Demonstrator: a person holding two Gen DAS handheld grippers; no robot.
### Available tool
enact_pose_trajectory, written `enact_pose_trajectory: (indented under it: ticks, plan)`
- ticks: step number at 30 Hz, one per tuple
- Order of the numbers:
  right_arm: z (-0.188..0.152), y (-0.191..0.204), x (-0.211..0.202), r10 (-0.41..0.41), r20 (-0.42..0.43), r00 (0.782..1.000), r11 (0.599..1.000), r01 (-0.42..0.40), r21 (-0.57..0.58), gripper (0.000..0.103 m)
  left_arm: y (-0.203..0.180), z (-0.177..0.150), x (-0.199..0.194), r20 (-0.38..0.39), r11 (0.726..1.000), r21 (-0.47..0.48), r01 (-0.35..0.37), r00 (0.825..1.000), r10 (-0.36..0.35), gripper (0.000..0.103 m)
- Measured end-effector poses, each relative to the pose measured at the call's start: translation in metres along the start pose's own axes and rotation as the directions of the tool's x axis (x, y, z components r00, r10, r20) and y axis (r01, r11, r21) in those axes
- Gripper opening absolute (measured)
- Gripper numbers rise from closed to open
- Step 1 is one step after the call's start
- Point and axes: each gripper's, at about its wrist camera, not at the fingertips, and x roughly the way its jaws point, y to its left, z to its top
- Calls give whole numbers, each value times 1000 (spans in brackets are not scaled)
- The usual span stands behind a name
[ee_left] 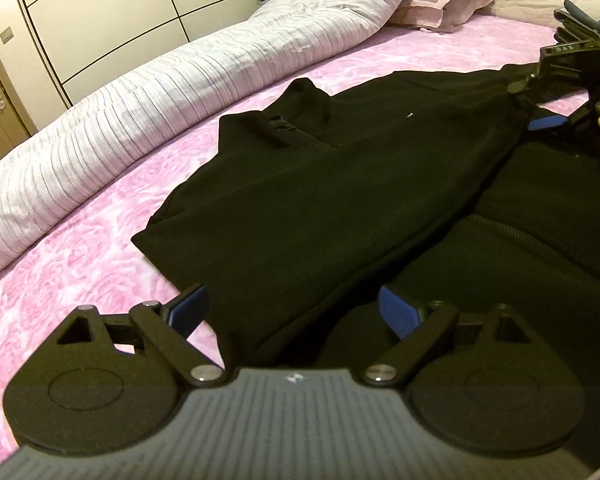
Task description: Fold clothes
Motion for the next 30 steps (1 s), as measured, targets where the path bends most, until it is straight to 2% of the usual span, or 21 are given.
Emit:
enact_pose_trajectory:
  ticks: [2,4,5,8,10,13,14,15,17,19,23,25,26,30]
  plan:
    - [4,3,5,-9,6,1000,1000,9,-29,63,-2,2,2,2,1000,1,-5,1000,5,90]
    - [9,13,8,-13,13,1000,995,14,-94,36,-5,5,2,5,1000,10,-6,1000,6,90]
    - [11,20,7,-7,24,1000,990,10,-143,18,-7,6,2,7,1000,20,-5,1000,5,90]
    - [13,35,1,11,86,996,955,15,-296,18,-12,8,3,4,999,47,-1,1000,1,90]
    - [15,25,5,-32,67,997,948,52,-315,18,-16,7,11,-25,998,58,5,1000,-3,90]
    - [19,12,-6,-48,43,998,957,58,-284,20,-18,3,25,-98,998,49,46,994,-41,90]
    - [20,8,-9,-53,35,998,960,60,-274,24,-19,1,28,-112,997,48,52,993,-46,90]
    - [21,4,-13,-57,27,998,963,63,-263,34,-20,0,31,-121,997,50,56,991,-49,90]
    - [24,-4,-20,-67,11,998,968,68,-243,45,-20,-3,34,-135,997,48,62,989,-55,90]
    - [27,-13,-30,-74,5,997,973,74,-221,47,-19,-2,35,-142,997,39,67,988,-61,90]
    - [47,-38,-87,-75,117,990,983,94,-159,49,-16,8,23,-113,998,29,52,992,-48,89]
    - [61,-51,-116,-103,225,969,981,137,-141,54,-13,15,13,-80,999,21,43,996,-41,89]
    - [71,-60,-130,-132,282,950,977,173,-125,57,-12,18,9,-64,999,16,39,997,-38,89]
    - [117,-100,-177,-259,453,853,949,313,-45,62,-13,20,2,-67,999,30,18,998,-16,89]
